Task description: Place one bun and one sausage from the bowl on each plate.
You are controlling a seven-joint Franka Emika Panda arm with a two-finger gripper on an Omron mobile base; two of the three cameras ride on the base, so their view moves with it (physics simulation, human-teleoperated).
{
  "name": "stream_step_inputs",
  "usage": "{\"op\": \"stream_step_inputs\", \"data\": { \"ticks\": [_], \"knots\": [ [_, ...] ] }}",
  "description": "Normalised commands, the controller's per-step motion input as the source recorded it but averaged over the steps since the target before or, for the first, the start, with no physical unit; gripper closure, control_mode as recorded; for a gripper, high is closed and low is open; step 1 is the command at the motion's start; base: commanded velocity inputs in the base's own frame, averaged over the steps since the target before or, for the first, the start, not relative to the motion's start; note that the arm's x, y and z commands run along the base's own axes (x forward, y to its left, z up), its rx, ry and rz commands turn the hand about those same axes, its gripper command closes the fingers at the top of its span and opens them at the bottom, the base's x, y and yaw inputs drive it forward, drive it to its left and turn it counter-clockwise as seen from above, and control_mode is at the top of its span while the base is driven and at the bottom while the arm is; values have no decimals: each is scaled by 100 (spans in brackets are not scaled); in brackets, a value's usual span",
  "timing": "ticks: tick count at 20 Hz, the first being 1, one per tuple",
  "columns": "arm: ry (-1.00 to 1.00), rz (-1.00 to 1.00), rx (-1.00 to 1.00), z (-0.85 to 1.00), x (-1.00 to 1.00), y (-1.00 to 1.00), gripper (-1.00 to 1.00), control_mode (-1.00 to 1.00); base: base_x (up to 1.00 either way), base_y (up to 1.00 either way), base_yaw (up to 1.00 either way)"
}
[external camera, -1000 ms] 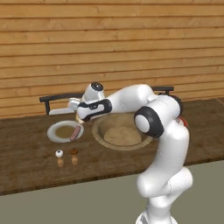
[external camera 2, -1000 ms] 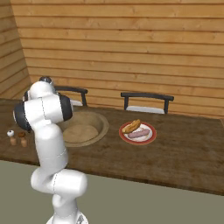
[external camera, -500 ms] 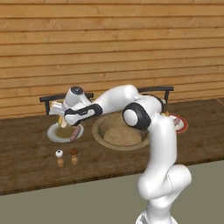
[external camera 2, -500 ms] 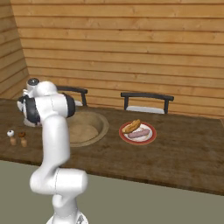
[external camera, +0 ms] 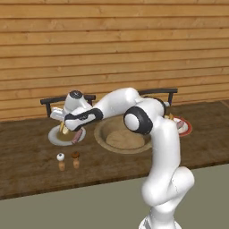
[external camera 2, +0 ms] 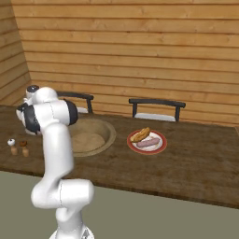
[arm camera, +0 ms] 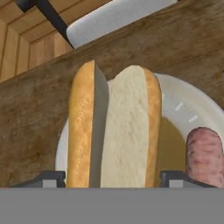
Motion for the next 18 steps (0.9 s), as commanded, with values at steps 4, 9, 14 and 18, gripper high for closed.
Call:
{"op": "stream_step_inputs", "data": {
  "ticks": [4, 9, 14, 18],
  "knots": [
    [0, -1, 1, 1, 1, -29, -100, -100, 0, 0, 0],
    [0, -8, 1, 41, 25, -4, -100, -100, 0, 0, 0],
    [-11, -3, 24, 90, -93, -94, -100, -100, 0, 0, 0],
    [-21, 0, 29, 60, -100, -100, -100, -100, 0, 0, 0]
  ]
}}
